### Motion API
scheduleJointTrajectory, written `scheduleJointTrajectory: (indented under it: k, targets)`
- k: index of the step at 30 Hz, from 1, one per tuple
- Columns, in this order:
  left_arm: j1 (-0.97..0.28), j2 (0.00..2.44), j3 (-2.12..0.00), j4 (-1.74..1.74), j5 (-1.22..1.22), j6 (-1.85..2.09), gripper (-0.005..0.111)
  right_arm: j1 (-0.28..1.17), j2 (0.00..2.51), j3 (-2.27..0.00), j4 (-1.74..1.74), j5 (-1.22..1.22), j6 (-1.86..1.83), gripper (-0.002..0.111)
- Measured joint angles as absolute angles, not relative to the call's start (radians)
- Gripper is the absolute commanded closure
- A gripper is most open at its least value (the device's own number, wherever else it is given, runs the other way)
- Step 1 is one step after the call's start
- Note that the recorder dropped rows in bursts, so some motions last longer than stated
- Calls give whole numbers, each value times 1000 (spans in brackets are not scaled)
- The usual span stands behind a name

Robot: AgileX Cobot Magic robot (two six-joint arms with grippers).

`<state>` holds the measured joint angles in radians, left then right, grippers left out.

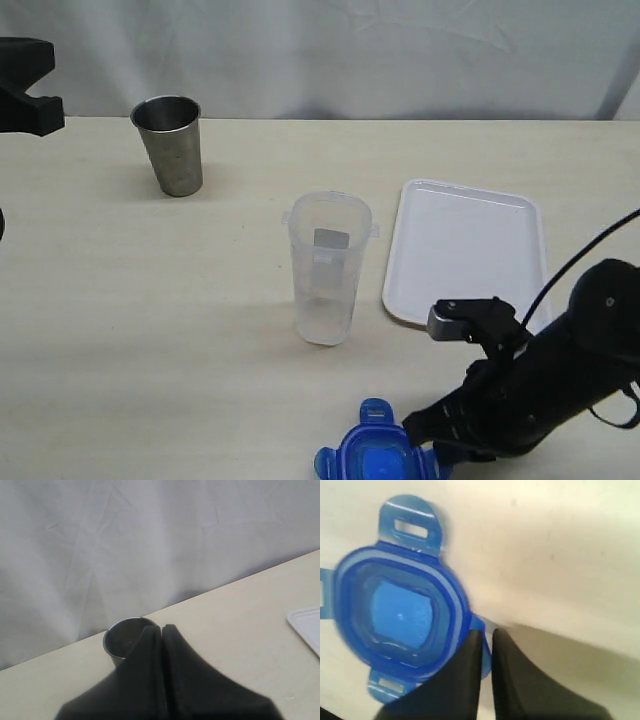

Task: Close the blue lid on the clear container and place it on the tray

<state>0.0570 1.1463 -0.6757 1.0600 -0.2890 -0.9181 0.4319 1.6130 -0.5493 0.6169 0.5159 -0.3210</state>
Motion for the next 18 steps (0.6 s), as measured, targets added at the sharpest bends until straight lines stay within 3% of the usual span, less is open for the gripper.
scheduleJointTrajectory:
  k: [18]
  targets:
    - [57, 1146, -676, 1060, -294, -918, 107, 432, 1413, -681, 117, 623, 73, 104]
